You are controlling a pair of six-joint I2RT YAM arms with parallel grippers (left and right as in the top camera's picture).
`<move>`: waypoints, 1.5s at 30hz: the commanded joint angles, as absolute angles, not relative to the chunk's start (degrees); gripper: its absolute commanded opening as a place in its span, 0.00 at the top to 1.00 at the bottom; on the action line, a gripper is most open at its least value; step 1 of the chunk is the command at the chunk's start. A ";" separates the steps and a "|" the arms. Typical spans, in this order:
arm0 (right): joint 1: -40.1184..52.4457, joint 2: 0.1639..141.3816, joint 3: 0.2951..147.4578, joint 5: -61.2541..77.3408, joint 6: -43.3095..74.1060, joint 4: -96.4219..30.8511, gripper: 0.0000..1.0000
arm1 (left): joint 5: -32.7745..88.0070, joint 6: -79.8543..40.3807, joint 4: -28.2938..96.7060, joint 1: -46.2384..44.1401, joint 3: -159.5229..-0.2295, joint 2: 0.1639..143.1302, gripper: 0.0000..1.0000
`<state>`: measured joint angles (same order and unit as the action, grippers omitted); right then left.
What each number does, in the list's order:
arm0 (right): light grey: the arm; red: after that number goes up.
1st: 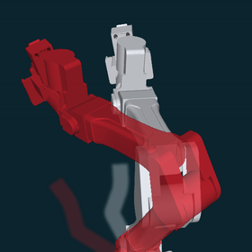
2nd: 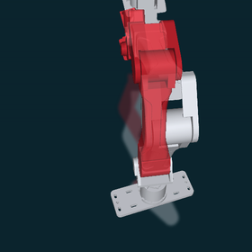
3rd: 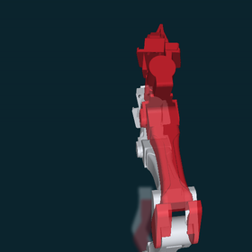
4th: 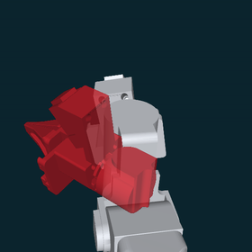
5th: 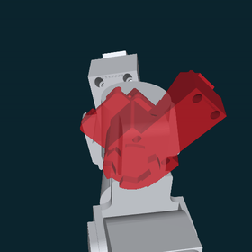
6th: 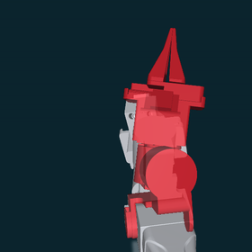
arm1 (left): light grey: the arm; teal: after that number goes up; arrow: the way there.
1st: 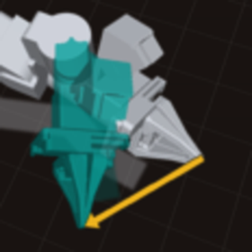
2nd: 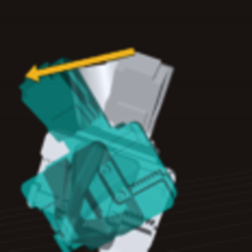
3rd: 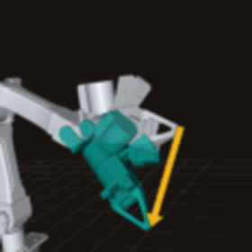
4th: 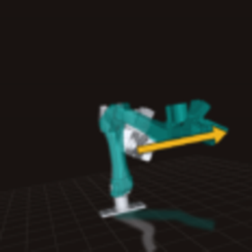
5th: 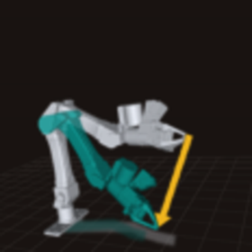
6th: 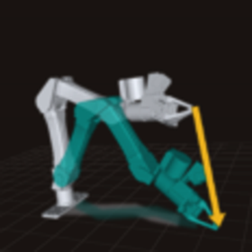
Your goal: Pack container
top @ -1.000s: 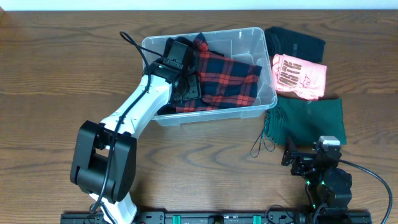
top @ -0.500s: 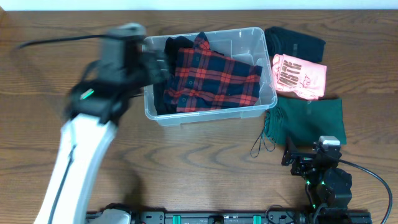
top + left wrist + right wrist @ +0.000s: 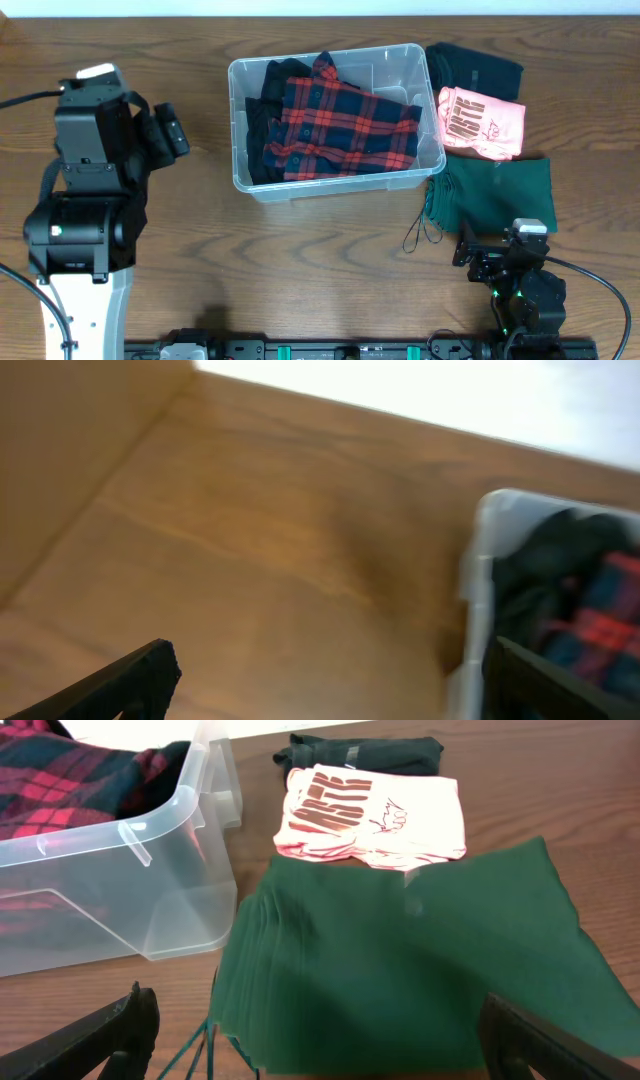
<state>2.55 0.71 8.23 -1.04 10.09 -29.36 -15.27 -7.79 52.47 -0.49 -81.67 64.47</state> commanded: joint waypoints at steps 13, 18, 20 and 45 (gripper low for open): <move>2.92 0.67 8.12 0.47 18.65 -20.21 0.01 | -12.58 -5.93 52.56 -0.05 -81.78 65.87 0.02; 2.92 0.67 8.12 0.47 18.63 -21.08 0.01 | -10.09 -1.58 51.31 -0.05 -81.32 71.90 0.01; 2.92 0.67 8.12 0.47 18.63 -22.37 0.01 | -5.96 0.86 50.04 -0.05 -81.32 75.75 0.02; 2.92 0.71 8.14 0.47 18.63 -29.85 0.01 | 13.93 6.94 43.29 -0.08 -81.23 100.79 0.38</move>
